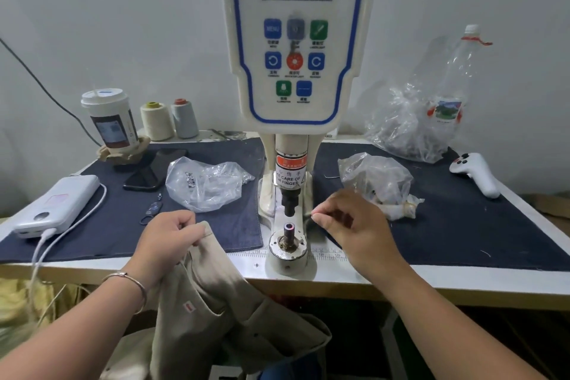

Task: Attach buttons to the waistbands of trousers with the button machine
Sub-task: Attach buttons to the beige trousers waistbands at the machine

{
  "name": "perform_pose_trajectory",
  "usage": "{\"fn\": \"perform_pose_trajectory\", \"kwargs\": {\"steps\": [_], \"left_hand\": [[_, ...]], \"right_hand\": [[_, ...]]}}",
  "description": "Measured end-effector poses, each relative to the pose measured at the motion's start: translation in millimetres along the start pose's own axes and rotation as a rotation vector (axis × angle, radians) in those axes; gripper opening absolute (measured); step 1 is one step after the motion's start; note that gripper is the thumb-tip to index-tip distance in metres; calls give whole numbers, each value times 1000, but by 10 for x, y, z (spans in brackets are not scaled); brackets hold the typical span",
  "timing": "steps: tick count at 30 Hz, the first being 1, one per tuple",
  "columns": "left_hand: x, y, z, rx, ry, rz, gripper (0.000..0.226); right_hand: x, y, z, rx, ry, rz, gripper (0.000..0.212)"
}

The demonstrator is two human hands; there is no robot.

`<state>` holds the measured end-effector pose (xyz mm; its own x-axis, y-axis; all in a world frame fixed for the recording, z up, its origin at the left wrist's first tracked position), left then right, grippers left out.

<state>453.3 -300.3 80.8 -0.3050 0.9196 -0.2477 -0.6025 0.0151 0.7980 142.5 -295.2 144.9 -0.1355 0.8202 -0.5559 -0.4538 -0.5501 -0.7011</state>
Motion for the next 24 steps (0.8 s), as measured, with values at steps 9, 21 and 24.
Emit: {"fn": "perform_pose_trajectory", "kwargs": {"steps": [9, 21, 24], "left_hand": [[4, -3, 8, -5, 13, -9, 29], [7, -12, 8, 7, 27, 2, 30], [0, -15, 8, 1, 22, -3, 29]], "right_hand": [[-30, -159, -275, -3, -111, 14, 6], [-91, -81, -300, -20, -166, -61, 10], [-89, -83, -296, -27, -170, -63, 12]]}}
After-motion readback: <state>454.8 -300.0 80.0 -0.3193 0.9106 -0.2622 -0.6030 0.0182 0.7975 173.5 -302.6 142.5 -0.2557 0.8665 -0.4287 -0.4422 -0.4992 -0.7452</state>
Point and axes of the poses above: each hand's wrist, its own x-axis away from the middle knuckle, its own z-axis out of the back of the hand, y = z × x, the point moved 6 cm from there along -x, towards the middle knuckle, and after that the axes turned 4 degrees about y, right-handed, at the moved point
